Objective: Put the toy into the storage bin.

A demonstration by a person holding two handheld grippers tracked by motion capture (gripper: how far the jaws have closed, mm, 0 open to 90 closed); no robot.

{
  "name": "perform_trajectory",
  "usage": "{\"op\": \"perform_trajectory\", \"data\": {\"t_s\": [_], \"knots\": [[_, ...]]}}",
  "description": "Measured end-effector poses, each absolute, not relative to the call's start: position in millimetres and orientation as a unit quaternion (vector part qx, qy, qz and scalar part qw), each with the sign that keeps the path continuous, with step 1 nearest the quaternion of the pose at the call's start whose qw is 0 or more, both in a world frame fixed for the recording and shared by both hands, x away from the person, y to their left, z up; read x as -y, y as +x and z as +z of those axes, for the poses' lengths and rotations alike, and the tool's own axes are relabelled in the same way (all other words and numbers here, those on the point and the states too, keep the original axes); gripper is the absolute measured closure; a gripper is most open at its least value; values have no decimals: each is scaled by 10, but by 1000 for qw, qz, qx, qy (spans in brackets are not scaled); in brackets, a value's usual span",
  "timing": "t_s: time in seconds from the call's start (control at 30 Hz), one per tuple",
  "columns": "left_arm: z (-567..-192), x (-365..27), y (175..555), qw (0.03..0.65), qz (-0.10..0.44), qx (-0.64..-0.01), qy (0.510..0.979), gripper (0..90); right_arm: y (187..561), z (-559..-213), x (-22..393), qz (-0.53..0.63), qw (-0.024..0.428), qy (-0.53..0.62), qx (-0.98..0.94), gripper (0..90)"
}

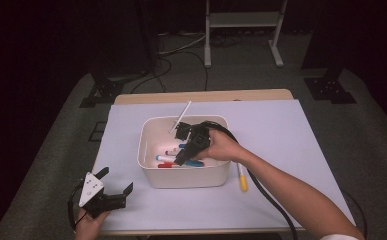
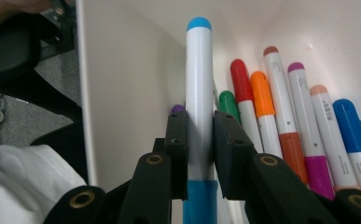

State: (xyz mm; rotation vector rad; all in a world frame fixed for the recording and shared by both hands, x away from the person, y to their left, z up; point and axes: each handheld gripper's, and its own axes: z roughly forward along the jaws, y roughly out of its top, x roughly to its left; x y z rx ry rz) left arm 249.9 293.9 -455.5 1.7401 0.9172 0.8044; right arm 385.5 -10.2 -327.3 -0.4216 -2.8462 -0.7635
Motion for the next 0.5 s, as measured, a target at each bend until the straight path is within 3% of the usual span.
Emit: {"op": "perform_trajectory", "data": {"t_s": [0.4, 0.5], "knots": [[-4555, -2938, 2495, 488, 330, -378, 714, 0, 3874, -3472, -29, -212, 84, -138, 964, 752], [-4555, -2941, 2494, 488, 331, -377, 714, 0, 3877, -3500, -42, -205, 81, -135, 966, 707]]}}
